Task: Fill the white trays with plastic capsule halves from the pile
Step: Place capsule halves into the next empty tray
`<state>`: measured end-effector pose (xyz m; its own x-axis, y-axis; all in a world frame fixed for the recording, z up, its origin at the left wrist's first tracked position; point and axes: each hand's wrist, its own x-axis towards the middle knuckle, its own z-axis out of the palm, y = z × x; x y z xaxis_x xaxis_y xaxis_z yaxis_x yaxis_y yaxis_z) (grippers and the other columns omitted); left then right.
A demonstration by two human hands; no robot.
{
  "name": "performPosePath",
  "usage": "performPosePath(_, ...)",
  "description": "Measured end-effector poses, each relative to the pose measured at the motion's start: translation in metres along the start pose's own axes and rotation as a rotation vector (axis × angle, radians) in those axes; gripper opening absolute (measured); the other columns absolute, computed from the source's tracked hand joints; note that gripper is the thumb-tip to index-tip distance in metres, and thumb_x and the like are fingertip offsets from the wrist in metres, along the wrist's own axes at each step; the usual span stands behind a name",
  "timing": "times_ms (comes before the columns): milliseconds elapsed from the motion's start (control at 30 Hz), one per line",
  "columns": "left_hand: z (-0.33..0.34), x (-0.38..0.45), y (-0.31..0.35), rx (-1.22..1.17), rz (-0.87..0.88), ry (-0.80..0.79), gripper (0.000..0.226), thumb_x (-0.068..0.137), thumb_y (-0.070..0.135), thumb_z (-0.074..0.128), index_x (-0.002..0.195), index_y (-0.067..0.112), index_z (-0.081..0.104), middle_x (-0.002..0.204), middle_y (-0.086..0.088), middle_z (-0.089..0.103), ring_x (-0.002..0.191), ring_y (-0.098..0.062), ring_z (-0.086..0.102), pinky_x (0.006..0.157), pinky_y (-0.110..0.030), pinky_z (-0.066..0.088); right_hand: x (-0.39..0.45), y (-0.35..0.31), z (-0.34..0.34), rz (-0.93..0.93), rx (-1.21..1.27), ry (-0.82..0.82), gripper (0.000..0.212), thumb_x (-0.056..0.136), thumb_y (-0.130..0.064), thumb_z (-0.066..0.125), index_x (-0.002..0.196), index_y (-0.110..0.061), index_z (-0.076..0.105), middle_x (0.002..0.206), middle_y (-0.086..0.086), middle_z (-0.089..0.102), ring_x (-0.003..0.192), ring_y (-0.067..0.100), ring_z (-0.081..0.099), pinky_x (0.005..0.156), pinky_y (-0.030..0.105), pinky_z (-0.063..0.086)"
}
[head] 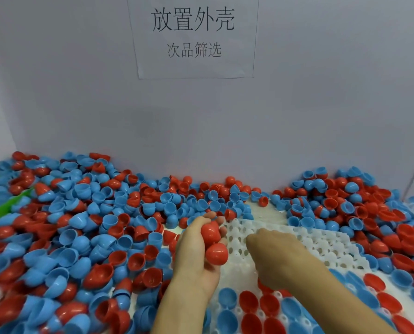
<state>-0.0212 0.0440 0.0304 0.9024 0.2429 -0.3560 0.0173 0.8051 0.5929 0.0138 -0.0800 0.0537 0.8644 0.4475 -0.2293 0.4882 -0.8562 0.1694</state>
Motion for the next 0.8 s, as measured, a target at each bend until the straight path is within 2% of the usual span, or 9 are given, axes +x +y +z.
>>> performPosePath(100,-0.001,-0.001,0.001,-0.024,-0.002,-0.01,0.011,0.095,0.005,0.057,0.1,0.007,0.066,0.086,-0.013,0.07,0.062,-0.017,0.06,0.039,-0.02,0.047,-0.004,0.008,0.001,0.049,0.106,-0.01,0.02,0.09,-0.011,0.062,0.108,-0.019,0.057,0.087,-0.006,0.045,0.086,0.014,0.056,0.083,0.028,0.054)
performPosePath(233,0.001,-0.002,0.0,-0.078,-0.011,-0.024,0.012,0.093,0.004,0.057,0.099,0.008,0.066,0.08,-0.011,0.07,0.06,-0.017,0.06,0.039,-0.019,0.046,-0.012,0.022,-0.003,0.062,0.286,0.087,0.017,0.091,-0.026,0.067,0.108,-0.023,0.066,0.102,-0.007,0.062,0.086,0.01,0.065,0.081,0.028,0.058)
performPosePath(333,0.003,-0.003,-0.001,-0.078,0.049,-0.008,0.012,0.094,0.005,0.056,0.097,0.01,0.067,0.077,-0.009,0.07,0.056,-0.014,0.061,0.042,-0.02,0.048,-0.022,0.02,-0.01,-0.047,0.613,0.229,0.011,0.092,-0.042,0.064,0.101,-0.036,0.068,0.081,-0.015,0.068,0.073,-0.001,0.066,0.068,0.018,0.055)
performPosePath(400,0.004,-0.001,-0.002,-0.014,0.147,0.047,0.013,0.095,0.007,0.057,0.095,0.014,0.068,0.083,-0.007,0.07,0.061,-0.013,0.062,0.045,-0.022,0.051,-0.028,0.009,-0.013,-0.155,0.912,0.224,0.013,0.091,-0.049,0.061,0.092,-0.038,0.068,0.078,-0.015,0.072,0.071,-0.003,0.069,0.063,0.017,0.056)
performPosePath(467,0.005,0.001,-0.004,0.064,0.266,0.103,0.017,0.096,0.006,0.056,0.092,0.017,0.069,0.083,-0.003,0.07,0.064,-0.012,0.063,0.048,-0.024,0.053,-0.03,0.0,-0.011,-0.192,1.128,0.189,0.017,0.091,-0.047,0.062,0.093,-0.031,0.069,0.08,-0.013,0.074,0.073,0.002,0.072,0.061,0.021,0.058)
performPosePath(567,0.008,0.0,-0.008,0.159,0.377,0.126,0.02,0.098,0.005,0.055,0.093,0.018,0.069,0.082,0.001,0.071,0.067,-0.015,0.063,0.056,-0.029,0.056,-0.029,-0.004,-0.008,-0.164,1.295,0.157,0.015,0.086,-0.033,0.074,0.096,-0.022,0.07,0.077,-0.004,0.076,0.072,0.009,0.074,0.061,0.02,0.058)
performPosePath(700,0.008,0.001,-0.01,0.192,0.402,0.171,0.023,0.098,0.005,0.053,0.092,0.021,0.069,0.102,-0.007,0.069,0.081,-0.023,0.063,0.063,-0.036,0.055,-0.03,0.001,-0.008,-0.146,1.418,0.12,0.02,0.078,-0.025,0.083,0.095,-0.02,0.072,0.078,0.003,0.075,0.069,0.012,0.073,0.062,0.017,0.055)
performPosePath(800,0.003,0.004,-0.007,0.262,0.405,0.199,0.027,0.098,0.003,0.051,0.09,0.021,0.069,0.103,-0.008,0.066,0.077,-0.021,0.062,0.049,-0.027,0.05,-0.032,0.012,-0.009,-0.111,1.455,0.245,0.015,0.077,-0.025,0.083,0.09,-0.026,0.074,0.075,-0.001,0.073,0.067,0.01,0.071,0.061,0.015,0.053)
